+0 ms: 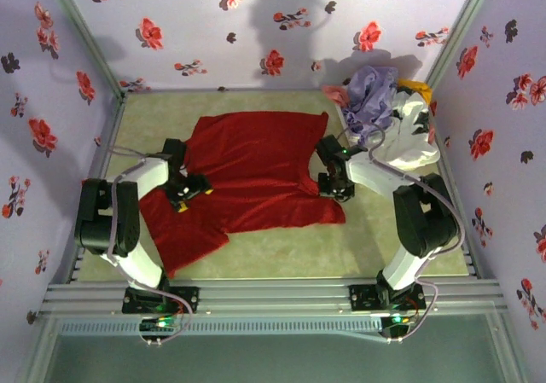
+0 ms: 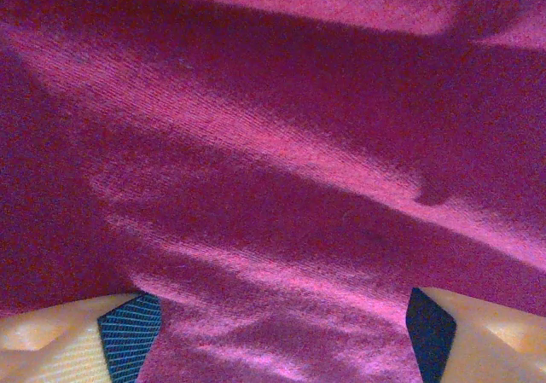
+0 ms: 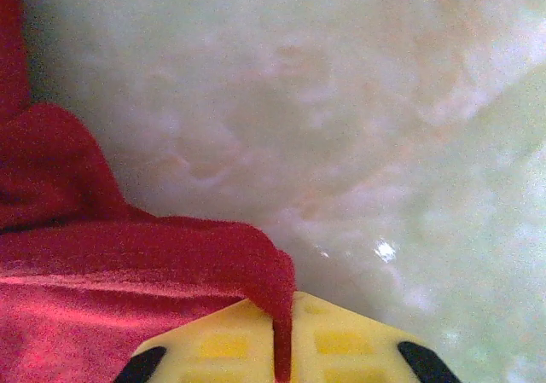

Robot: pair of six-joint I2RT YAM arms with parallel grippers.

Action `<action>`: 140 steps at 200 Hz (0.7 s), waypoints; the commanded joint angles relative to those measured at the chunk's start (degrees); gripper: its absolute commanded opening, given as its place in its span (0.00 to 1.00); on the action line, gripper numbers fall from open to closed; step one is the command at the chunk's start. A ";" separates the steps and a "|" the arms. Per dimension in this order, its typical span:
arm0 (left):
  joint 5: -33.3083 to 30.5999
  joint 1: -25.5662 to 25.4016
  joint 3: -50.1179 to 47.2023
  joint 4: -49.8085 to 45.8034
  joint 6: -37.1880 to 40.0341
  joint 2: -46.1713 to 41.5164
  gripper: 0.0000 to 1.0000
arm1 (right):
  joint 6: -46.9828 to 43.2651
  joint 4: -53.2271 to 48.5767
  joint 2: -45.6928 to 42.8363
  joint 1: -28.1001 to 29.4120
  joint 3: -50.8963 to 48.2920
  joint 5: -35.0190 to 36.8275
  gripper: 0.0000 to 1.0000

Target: Fold and stack the t-shirts

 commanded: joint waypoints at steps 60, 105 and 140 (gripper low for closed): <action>0.44 0.03 -1.37 -0.79 2.18 4.47 0.82 | -0.57 -5.88 -6.08 -0.36 0.16 4.56 0.43; 1.10 0.03 -1.58 -1.45 2.31 3.70 0.83 | -4.40 -6.14 -4.55 7.51 10.74 -2.36 0.52; 1.71 0.03 -2.83 -1.14 2.46 2.91 0.83 | -1.57 -0.06 5.60 8.06 18.02 -10.57 0.53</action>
